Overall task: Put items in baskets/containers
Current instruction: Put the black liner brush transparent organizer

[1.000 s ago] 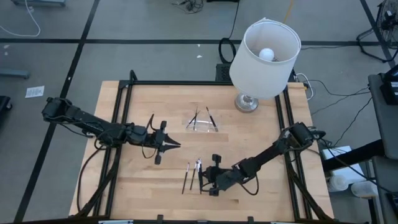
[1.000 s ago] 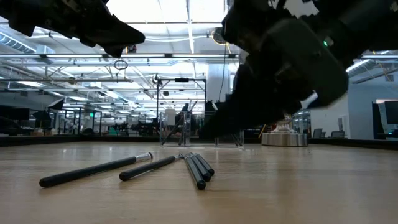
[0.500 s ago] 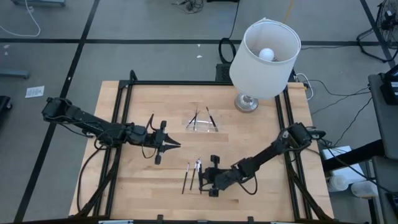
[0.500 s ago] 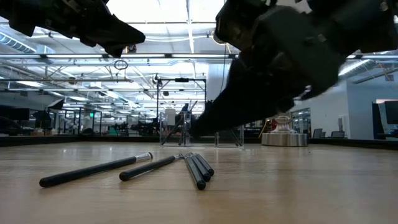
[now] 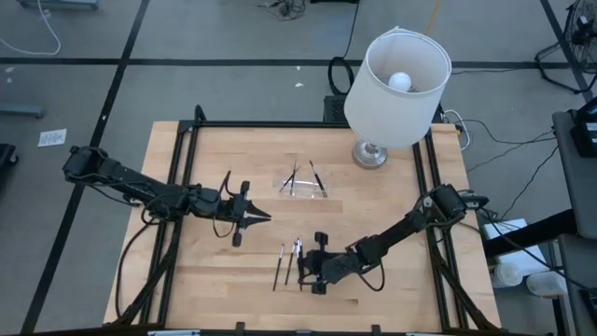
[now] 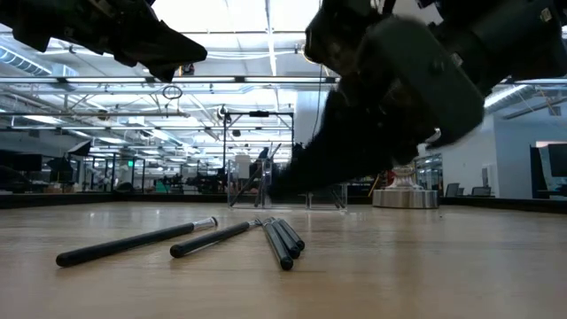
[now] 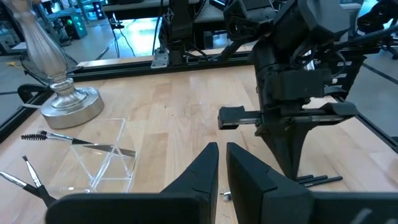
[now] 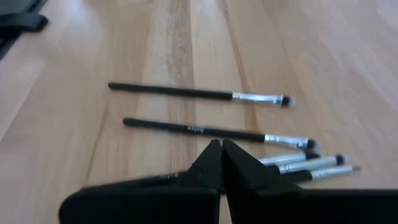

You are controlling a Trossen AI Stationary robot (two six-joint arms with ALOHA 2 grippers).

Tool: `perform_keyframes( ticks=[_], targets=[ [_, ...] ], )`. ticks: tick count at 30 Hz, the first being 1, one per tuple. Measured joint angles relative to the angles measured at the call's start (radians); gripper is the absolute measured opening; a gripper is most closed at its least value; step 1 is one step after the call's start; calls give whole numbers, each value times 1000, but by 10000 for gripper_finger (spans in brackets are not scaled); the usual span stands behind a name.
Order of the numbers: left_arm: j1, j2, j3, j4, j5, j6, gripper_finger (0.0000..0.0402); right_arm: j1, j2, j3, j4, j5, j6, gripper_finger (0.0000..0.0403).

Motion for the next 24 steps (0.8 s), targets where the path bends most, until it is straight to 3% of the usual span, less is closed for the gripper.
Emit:
perform_keyframes(
  ticks=[24],
  targets=[
    [0, 0, 0, 0, -6, -2, 42, -14, 15, 0, -54, 0, 61, 0]
  ],
)
